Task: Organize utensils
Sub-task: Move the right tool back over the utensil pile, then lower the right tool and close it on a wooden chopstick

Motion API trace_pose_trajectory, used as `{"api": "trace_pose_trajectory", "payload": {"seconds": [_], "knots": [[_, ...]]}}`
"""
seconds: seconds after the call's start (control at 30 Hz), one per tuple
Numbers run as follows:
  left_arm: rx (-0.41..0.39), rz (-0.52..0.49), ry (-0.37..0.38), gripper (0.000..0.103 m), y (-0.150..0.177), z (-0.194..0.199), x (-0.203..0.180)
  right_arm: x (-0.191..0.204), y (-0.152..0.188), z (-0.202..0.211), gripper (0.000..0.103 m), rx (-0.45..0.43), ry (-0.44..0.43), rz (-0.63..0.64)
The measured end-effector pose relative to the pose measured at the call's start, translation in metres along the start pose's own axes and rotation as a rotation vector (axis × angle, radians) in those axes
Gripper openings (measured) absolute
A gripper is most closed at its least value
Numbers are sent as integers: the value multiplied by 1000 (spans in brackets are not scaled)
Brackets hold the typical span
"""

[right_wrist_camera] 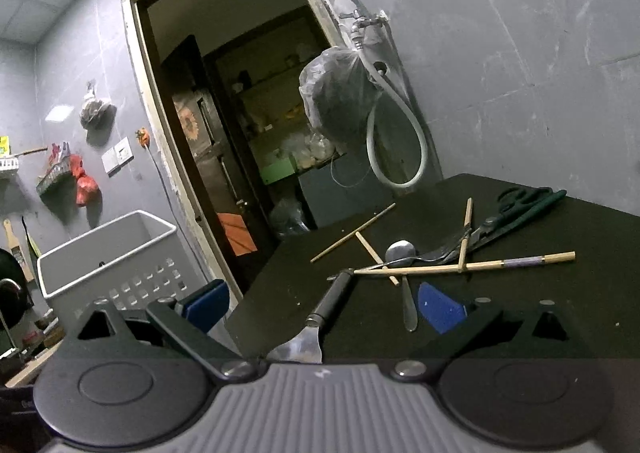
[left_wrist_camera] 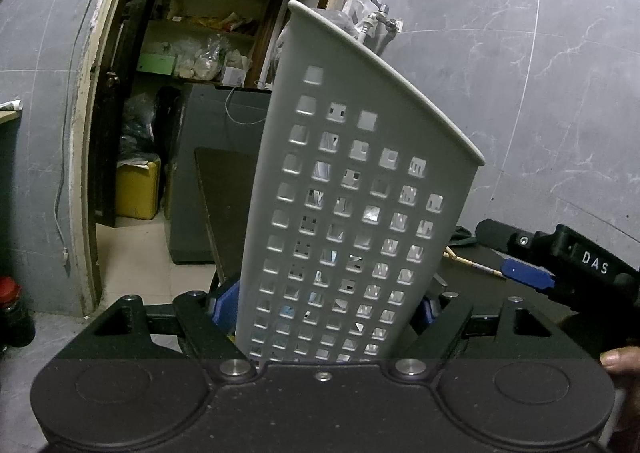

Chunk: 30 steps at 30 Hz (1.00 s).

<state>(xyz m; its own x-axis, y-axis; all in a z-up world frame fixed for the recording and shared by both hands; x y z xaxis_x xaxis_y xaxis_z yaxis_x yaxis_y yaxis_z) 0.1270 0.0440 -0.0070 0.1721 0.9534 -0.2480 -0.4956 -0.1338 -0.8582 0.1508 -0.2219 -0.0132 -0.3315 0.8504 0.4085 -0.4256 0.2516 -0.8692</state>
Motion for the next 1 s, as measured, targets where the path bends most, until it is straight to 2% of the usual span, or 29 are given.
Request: {"api": "trace_pose_trajectory", "payload": {"seconds": [0.17, 0.6, 1.0], "knots": [[7, -6, 9, 81, 0, 0, 1, 4, -1, -6, 103, 50, -1, 17], [50, -35, 71, 81, -7, -8, 23, -8, -2, -19, 103, 130, 17, -81], [56, -32, 41, 80, -6, -17, 27, -21, -3, -26, 103, 191, -48, -170]]}}
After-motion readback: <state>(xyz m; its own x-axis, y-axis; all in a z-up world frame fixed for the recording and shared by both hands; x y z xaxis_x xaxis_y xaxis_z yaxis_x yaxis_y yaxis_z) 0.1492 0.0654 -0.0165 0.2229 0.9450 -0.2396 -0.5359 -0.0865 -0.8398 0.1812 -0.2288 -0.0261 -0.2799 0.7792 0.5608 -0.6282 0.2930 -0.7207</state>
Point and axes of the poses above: each gripper's, at about its wrist camera, not at the fingertips, and z roughly against the way its jaws point, x to its left, y to its underside, the point moved 2 cm from there along -z, roughly the way its jaws point, and after that the axes turned 9 degrees about x, right-handed, at the moved point
